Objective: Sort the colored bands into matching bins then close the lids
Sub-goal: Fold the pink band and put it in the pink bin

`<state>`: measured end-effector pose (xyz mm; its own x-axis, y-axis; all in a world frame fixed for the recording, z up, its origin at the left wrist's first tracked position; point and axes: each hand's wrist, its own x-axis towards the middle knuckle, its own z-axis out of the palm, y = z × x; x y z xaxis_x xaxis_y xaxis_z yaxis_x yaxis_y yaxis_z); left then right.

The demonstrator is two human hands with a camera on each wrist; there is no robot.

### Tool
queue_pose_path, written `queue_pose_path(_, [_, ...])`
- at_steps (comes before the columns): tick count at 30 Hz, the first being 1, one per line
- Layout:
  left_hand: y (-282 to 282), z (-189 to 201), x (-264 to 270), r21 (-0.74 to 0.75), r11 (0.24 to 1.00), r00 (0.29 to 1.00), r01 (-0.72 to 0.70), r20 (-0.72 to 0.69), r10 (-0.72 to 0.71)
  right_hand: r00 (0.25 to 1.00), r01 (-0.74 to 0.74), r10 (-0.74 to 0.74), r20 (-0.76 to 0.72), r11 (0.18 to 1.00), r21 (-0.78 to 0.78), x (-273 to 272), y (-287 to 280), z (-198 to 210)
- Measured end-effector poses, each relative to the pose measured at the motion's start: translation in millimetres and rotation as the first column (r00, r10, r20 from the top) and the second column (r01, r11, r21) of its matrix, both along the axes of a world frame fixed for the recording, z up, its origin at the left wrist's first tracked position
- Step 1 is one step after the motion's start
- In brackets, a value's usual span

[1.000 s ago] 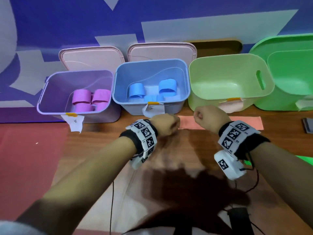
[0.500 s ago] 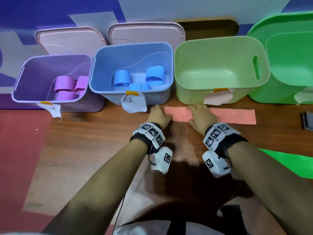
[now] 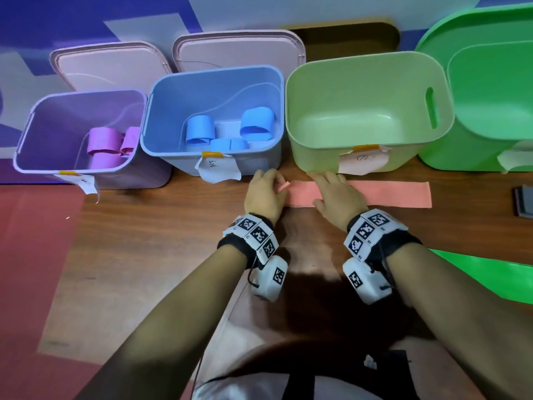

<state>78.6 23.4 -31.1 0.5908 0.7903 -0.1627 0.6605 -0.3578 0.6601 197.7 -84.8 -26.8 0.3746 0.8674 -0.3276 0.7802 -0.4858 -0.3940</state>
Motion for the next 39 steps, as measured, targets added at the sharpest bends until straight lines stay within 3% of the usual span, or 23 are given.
queue_pose_path(3, [-1,5,-4,0.016,0.981,0.98,0.193,0.051,-0.194,0.995,0.004,0.008,-0.098,0.993,0.121,-4,1,2])
queue_pose_path(6, [-3,9,-8,-0.007,0.966,0.962,0.258,0.09,-0.257,0.992,0.057,-0.026,-0.124,0.966,0.252,-8,2,3])
queue_pose_path(11, [-3,19,-15,-0.003,0.979,0.968,0.203,0.153,-0.201,0.992,0.097,-0.059,-0.114,0.929,0.356,-8,0,13])
queue_pose_path(15, [-4,37,-17,0.041,0.981,0.945,0.189,0.262,-0.194,0.983,0.083,-0.03,-0.183,0.954,0.288,1,-11,25])
queue_pose_path(22, [-19,82,-11,-0.096,0.973,0.882,0.209,0.448,-0.145,0.908,0.34,-0.248,-0.338,0.907,0.247,20,-40,49])
queue_pose_path(27, [-30,105,-3,-0.203,0.977,0.785,0.066,0.615,0.074,0.915,0.349,-0.269,-0.299,0.902,0.255,22,-52,71])
queue_pose_path(32, [-14,126,-9,-0.257,0.96,0.69,-0.106,0.676,0.257,0.886,0.39,-0.246,-0.394,0.853,0.345,20,-57,87])
queue_pose_path(36, [-1,141,-20,-0.261,0.958,0.682,-0.121,0.68,0.271,0.896,0.372,-0.227,-0.381,0.851,0.37,14,-52,100])
queue_pose_path(39, [8,164,-24,-0.209,0.977,0.694,-0.029,0.699,0.17,0.937,0.291,-0.189,-0.295,0.888,0.355,10,-39,114])
